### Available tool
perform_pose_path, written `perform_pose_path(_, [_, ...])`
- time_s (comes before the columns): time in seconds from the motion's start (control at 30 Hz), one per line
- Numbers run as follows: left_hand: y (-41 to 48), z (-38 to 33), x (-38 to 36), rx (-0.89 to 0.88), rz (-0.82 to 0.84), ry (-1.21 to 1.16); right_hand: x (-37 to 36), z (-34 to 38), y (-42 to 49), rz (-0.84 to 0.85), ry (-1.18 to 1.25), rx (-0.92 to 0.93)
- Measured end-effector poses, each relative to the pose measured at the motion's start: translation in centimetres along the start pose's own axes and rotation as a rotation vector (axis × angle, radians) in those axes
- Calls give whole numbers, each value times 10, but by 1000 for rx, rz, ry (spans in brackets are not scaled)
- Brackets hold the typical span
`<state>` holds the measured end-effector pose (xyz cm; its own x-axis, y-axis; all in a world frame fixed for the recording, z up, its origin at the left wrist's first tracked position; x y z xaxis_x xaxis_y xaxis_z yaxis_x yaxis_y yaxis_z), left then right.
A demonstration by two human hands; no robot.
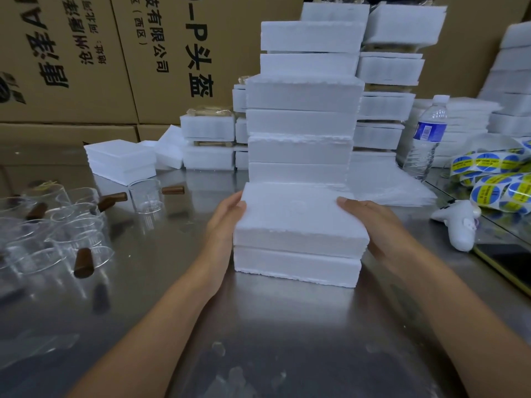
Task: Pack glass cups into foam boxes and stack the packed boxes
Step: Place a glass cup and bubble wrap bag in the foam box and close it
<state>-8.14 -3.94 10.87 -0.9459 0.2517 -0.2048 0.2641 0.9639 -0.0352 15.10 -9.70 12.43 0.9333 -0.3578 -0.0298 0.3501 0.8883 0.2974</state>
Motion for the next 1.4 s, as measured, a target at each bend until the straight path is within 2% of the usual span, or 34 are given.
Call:
perform_pose_path(0.17, [6,1,2,126,-57,-19,-4,-2,-1,-6,18,-64])
perform_pose_path(0.43, [3,-4,-1,190,-51,-84,-4,-2,3,-24,77,-225])
perform_pose_path(0.8, [-6,-3,-7,-26,-22,89,1,-2,2,26,38,-226])
perform_pose_path(1.07, [-8,-4,-5,24,-17,109,-3,-2,0,-29,37,-232])
perform_pose_path(1.2, [-16,-2,-4,34,25,41,2,2,0,4,-65,-206])
perform_pose_path(1.4, [-22,-2,-9,5,3,84,7,6,-5,95,-199,-218])
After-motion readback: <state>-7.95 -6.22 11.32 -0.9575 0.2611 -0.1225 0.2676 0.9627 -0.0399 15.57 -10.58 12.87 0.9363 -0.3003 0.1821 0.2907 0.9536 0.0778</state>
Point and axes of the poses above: each hand's wrist, its own y-axis towards the middle knuckle, its own x-axis out of the back of the hand, z = x × y, the point moved 1 cm from there along y, towards the middle knuckle, and after that the axes turned 13 degrees about x, right-handed, at the moved point
